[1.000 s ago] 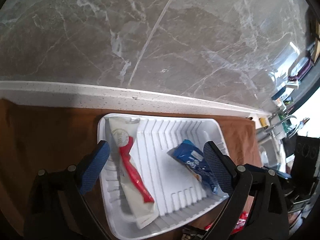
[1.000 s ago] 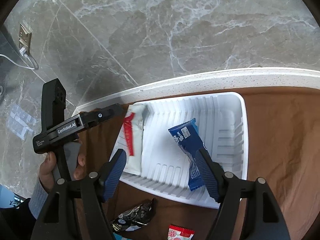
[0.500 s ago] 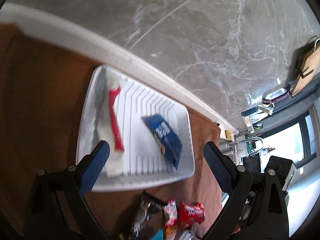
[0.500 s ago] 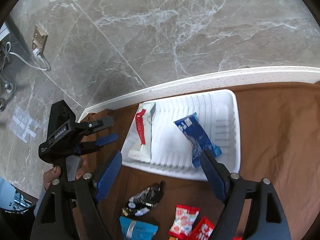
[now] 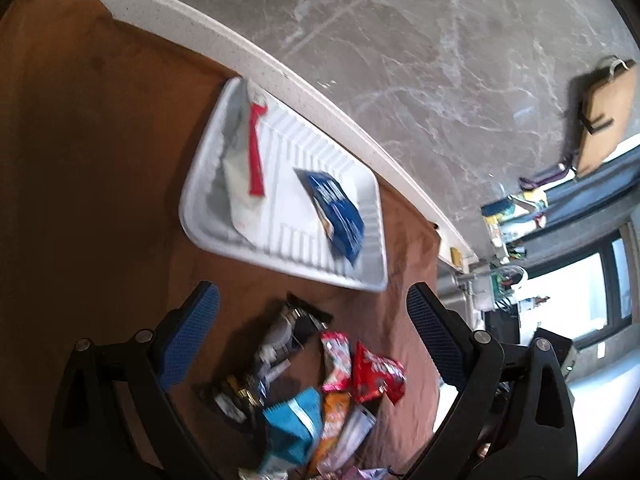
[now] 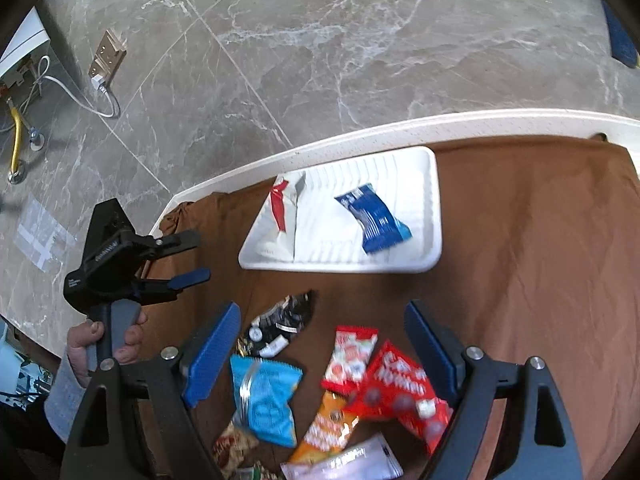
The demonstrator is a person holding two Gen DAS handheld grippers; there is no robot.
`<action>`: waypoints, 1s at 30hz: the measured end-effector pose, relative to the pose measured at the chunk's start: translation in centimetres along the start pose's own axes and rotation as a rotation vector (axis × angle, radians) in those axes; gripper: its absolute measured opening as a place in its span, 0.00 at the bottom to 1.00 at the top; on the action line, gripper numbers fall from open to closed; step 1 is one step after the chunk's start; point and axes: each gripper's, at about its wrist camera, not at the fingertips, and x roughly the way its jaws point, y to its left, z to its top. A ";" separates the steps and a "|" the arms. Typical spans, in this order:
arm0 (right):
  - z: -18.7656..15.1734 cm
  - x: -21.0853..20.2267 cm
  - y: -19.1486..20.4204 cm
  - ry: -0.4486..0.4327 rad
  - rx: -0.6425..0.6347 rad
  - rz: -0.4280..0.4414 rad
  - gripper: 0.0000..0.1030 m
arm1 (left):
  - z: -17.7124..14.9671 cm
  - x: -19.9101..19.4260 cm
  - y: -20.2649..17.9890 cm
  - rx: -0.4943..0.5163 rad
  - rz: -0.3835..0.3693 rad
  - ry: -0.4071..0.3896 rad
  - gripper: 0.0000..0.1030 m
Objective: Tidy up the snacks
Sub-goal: 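Withdraw both tools from the tray back over the remaining snacks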
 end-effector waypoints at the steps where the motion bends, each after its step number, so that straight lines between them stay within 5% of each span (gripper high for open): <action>1: -0.5 -0.3 -0.1 -0.001 0.005 0.000 0.84 | -0.4 -0.1 -0.3 0.009 0.007 -0.001 0.91; 8: -3.5 -1.9 -0.5 0.013 0.001 -0.019 0.84 | -3.7 -1.3 -1.8 0.028 0.008 0.012 0.91; 15: -6.3 -1.8 -0.8 0.058 -0.051 -0.079 0.85 | -6.8 -1.8 -2.0 0.109 0.137 0.024 0.91; 30: -7.1 -0.3 -1.0 0.132 -0.289 -0.258 0.85 | -13.5 2.7 -2.3 0.237 0.331 0.208 0.91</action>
